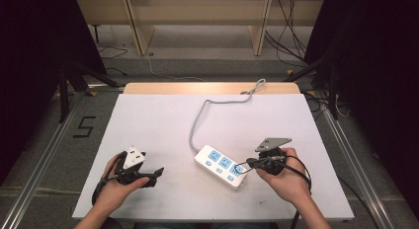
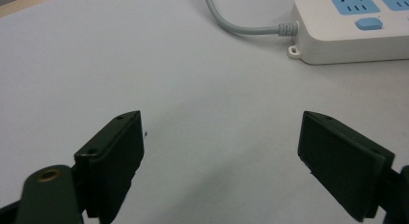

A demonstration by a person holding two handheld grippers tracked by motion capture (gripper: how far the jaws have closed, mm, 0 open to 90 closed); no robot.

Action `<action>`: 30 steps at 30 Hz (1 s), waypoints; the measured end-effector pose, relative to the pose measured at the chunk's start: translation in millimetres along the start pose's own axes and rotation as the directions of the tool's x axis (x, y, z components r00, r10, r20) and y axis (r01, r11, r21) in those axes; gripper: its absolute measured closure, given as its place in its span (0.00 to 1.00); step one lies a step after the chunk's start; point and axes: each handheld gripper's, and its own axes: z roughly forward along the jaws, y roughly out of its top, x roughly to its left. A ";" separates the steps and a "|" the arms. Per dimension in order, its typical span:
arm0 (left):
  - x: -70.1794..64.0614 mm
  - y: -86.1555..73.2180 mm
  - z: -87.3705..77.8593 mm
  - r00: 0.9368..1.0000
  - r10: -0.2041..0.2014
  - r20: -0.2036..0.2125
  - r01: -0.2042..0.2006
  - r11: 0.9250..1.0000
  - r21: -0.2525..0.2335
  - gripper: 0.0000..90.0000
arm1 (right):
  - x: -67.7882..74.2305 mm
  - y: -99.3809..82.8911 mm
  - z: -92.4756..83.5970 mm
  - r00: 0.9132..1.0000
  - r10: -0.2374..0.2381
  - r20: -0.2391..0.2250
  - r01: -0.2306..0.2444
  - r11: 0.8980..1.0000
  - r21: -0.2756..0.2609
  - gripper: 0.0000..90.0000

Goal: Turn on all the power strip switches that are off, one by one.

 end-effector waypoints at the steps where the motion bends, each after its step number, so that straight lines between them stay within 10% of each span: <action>1: 0.1 0.0 0.1 1.000 0.000 0.000 0.000 1.000 0.000 0.18 | -0.2 1.0 0.2 1.000 -0.005 0.000 0.005 1.000 0.001 1.00; 30: -0.3 0.1 0.4 1.000 -0.003 -0.001 0.003 1.000 -0.003 0.18 | 12.2 31.2 14.1 0.998 -0.053 -0.044 0.058 0.993 0.105 1.00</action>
